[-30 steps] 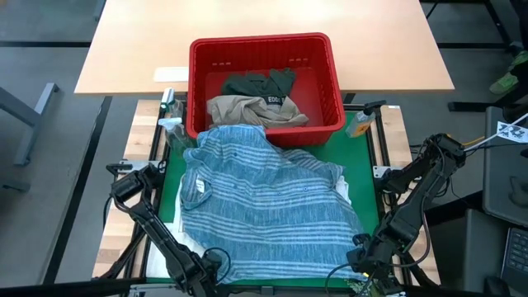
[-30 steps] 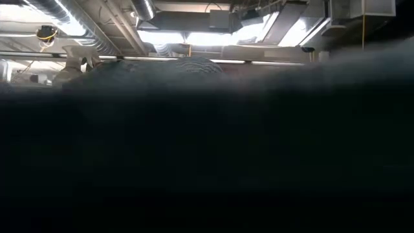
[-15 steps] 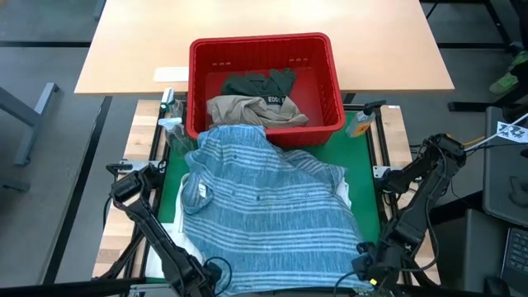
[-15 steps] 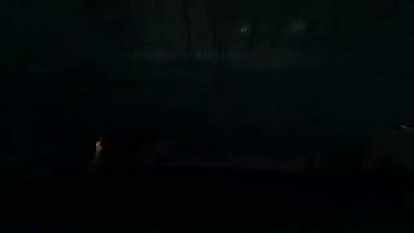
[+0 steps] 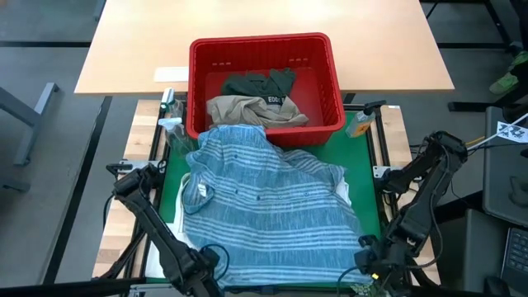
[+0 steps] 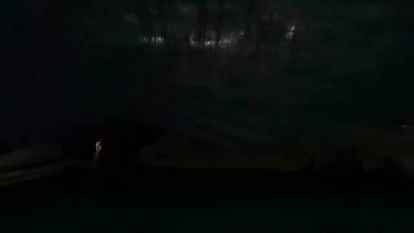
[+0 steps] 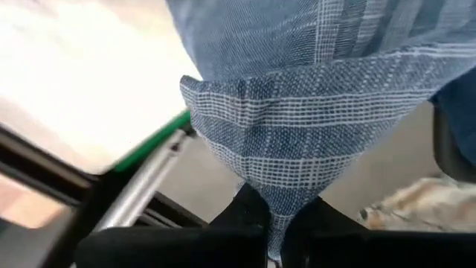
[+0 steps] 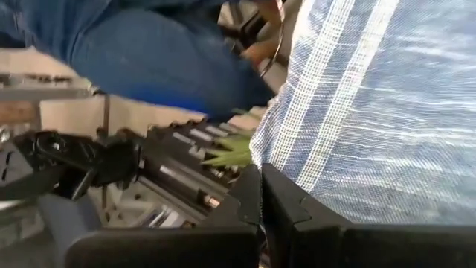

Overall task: Fold Laundry from Bin
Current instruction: Fold the blue checkered polo shirt

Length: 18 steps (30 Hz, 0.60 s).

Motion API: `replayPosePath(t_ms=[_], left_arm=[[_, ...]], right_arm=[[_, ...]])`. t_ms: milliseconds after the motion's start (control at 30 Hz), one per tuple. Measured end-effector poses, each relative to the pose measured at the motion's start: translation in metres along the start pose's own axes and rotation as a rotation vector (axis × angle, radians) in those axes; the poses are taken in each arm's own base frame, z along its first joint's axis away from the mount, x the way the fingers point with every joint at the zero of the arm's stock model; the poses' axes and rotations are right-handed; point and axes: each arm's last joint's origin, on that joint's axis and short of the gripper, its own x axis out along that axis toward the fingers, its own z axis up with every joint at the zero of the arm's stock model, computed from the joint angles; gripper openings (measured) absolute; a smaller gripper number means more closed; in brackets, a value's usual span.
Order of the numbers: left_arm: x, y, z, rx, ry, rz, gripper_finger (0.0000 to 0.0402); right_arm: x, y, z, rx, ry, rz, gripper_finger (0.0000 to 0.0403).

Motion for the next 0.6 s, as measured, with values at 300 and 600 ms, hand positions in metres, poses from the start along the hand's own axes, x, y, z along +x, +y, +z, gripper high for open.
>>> replayPosePath(t_ms=[300,600], left_arm=[[-0.022,0.013,0.034,-0.039,-0.146,0.154,0.0],[-0.033,0.014,0.077,-0.026,-0.389,0.179,0.0004]], right_arm=[[-0.031,-0.017,-0.015,0.168,-0.2,-0.272,0.0],[-0.045,-0.044,-0.034,0.437,-0.254,-0.657,0.0]])
